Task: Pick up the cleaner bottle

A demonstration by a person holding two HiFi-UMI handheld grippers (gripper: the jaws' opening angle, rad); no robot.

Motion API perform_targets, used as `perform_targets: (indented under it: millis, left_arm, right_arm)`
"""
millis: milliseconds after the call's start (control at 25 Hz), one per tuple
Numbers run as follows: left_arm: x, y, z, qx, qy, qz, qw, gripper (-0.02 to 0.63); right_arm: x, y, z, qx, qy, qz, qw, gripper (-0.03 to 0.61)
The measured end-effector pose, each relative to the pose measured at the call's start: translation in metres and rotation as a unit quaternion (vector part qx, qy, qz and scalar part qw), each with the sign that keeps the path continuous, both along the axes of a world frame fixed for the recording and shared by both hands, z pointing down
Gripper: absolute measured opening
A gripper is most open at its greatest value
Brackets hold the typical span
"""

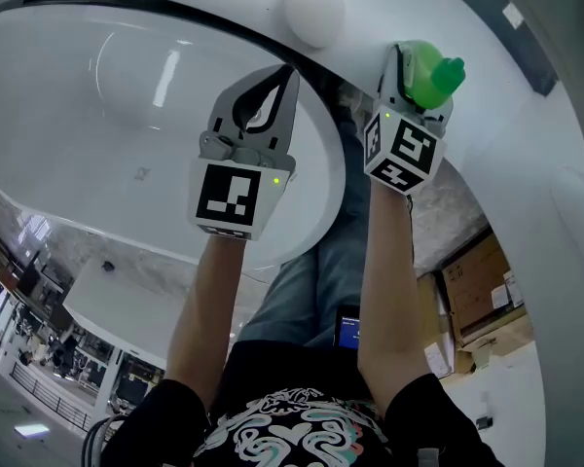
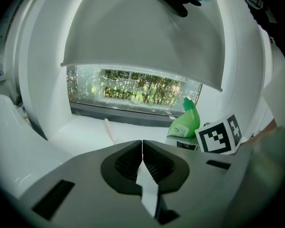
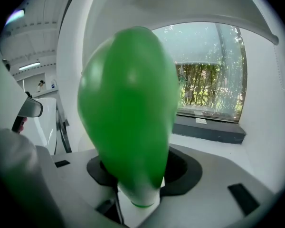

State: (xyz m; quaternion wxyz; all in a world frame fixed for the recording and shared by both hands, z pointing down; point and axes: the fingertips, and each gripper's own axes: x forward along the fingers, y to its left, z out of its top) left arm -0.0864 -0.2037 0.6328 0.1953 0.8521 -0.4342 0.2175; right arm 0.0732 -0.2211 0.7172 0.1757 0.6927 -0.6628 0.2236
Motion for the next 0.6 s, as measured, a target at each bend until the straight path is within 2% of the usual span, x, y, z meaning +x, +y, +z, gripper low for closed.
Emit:
perform_targets:
  millis: [240, 600]
  left_arm:
    - [0.0, -0.003, -0.006, 0.009, 0.003, 0.002, 1.0, 0.017]
    - [0.0, 0.003, -0.001, 0.0, 0.007, 0.001, 1.0, 0.017]
  right_arm:
    - [0.007, 0.002, 0.0, 0.001, -0.022, 0.022, 1.0, 0.216]
    - [0.011, 0.002, -0.006, 0.003, -0.025, 0.034, 0.999, 0.207]
